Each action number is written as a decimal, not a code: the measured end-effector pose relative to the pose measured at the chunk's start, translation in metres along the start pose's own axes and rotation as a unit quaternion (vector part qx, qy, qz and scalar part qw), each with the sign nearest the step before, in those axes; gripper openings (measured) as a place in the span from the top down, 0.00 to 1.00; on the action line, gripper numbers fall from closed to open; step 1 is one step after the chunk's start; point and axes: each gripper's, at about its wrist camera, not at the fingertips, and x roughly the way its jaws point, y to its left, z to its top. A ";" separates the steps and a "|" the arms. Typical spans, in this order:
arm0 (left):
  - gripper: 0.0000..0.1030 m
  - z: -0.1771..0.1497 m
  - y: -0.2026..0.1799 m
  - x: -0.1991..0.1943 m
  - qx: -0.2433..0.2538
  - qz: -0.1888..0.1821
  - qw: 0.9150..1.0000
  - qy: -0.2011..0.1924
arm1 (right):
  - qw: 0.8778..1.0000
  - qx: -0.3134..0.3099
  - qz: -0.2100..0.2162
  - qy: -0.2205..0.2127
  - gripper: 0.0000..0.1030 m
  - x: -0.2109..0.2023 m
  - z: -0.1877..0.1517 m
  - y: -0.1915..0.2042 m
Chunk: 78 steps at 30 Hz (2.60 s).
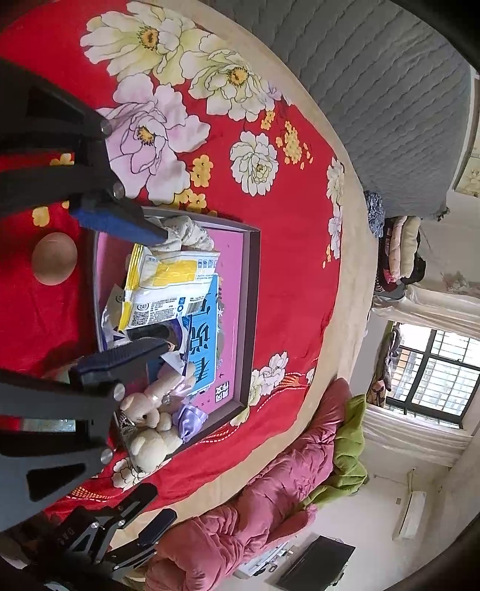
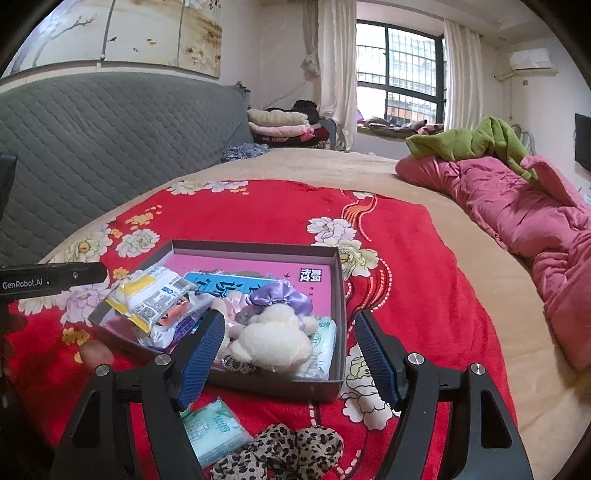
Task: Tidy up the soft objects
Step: 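Withdraw both open tools up and away from the box, then move left tool to the peach ball while right tool approaches the leopard scrunchie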
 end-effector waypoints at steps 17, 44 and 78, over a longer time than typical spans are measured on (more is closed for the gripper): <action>0.36 -0.001 0.025 -0.030 -0.030 0.010 0.999 -0.018 | 1.000 0.013 -0.025 -0.011 0.28 -0.032 0.003 -0.009; 0.36 -0.022 0.004 -0.064 -0.009 -0.007 1.000 -0.010 | 1.000 0.000 -0.008 -0.014 0.28 -0.082 -0.007 0.001; 0.36 -0.070 -0.013 -0.073 0.008 -0.007 0.999 0.042 | 0.999 -0.025 0.029 0.028 0.27 -0.102 -0.044 0.026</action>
